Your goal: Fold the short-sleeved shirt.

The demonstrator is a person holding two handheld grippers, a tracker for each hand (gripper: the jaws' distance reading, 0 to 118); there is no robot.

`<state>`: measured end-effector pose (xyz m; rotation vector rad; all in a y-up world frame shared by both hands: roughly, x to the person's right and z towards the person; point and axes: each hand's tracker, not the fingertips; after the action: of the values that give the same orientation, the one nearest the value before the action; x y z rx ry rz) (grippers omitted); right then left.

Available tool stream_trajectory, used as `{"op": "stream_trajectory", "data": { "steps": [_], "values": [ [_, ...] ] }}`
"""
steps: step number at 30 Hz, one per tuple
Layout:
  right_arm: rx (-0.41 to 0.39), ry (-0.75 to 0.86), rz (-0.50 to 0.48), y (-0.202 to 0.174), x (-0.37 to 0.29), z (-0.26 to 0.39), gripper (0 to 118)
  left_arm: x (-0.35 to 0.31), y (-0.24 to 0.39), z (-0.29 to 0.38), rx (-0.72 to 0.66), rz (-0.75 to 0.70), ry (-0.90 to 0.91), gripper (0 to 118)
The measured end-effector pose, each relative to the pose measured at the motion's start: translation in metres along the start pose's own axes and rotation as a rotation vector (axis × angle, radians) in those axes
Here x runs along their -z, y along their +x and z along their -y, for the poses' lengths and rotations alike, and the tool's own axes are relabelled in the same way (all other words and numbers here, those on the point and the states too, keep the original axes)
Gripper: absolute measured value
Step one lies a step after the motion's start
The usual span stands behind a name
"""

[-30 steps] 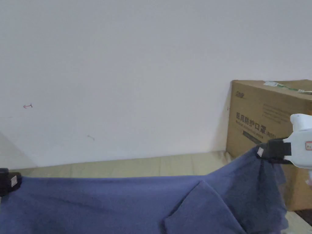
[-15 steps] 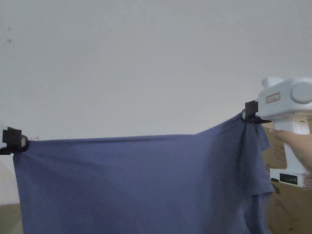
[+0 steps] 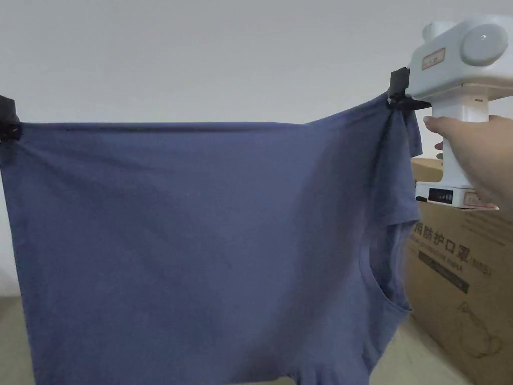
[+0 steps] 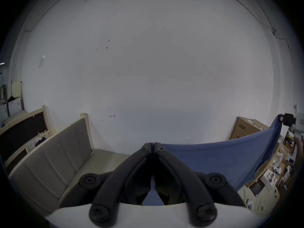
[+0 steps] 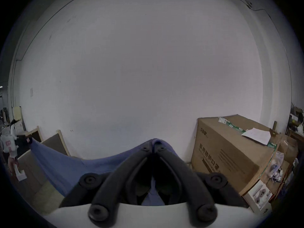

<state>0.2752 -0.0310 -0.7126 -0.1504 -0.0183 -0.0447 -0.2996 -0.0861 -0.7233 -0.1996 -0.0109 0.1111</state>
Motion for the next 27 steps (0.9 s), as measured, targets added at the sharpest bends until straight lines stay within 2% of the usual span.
{"op": "stream_trajectory", "data": {
  "steps": [4, 8, 11, 14, 16, 18, 19, 21, 24, 27],
  "values": [
    [-0.014, -0.109, 0.012, 0.010, 0.040, 0.072, 0, 0.013, 0.017, 0.064, 0.006, -0.005, -0.095, 1],
    [0.009, -0.352, -0.006, 0.018, 0.056, 0.211, 0, 0.031, 0.010, 0.185, -0.013, 0.013, -0.327, 1],
    [0.028, -0.502, -0.002, 0.027, 0.024, 0.344, 0, 0.022, -0.009, 0.301, -0.086, 0.047, -0.561, 1],
    [0.010, -0.760, -0.019, 0.047, -0.021, 0.460, 0, -0.019, -0.024, 0.401, -0.006, 0.038, -0.759, 1],
    [0.004, -0.864, -0.010, 0.060, -0.068, 0.508, 0, -0.060, -0.035, 0.447, 0.007, 0.057, -0.849, 1],
    [0.022, -0.942, -0.029, 0.071, -0.123, 0.535, 0, -0.105, -0.042, 0.473, 0.014, 0.072, -0.917, 1],
    [0.026, -0.967, -0.067, 0.078, -0.151, 0.543, 0, -0.130, -0.045, 0.484, 0.035, 0.082, -0.949, 1],
    [-0.029, -0.993, -0.098, 0.084, -0.197, 0.545, 0, -0.176, -0.047, 0.492, 0.040, 0.102, -0.969, 1],
    [-0.056, -1.104, -0.116, 0.087, -0.256, 0.545, 0, -0.232, -0.051, 0.503, 0.045, 0.135, -1.025, 1],
    [-0.032, -1.213, -0.152, 0.091, -0.300, 0.549, 0, -0.269, -0.054, 0.511, 0.080, 0.143, -1.086, 1]
  ]
}}
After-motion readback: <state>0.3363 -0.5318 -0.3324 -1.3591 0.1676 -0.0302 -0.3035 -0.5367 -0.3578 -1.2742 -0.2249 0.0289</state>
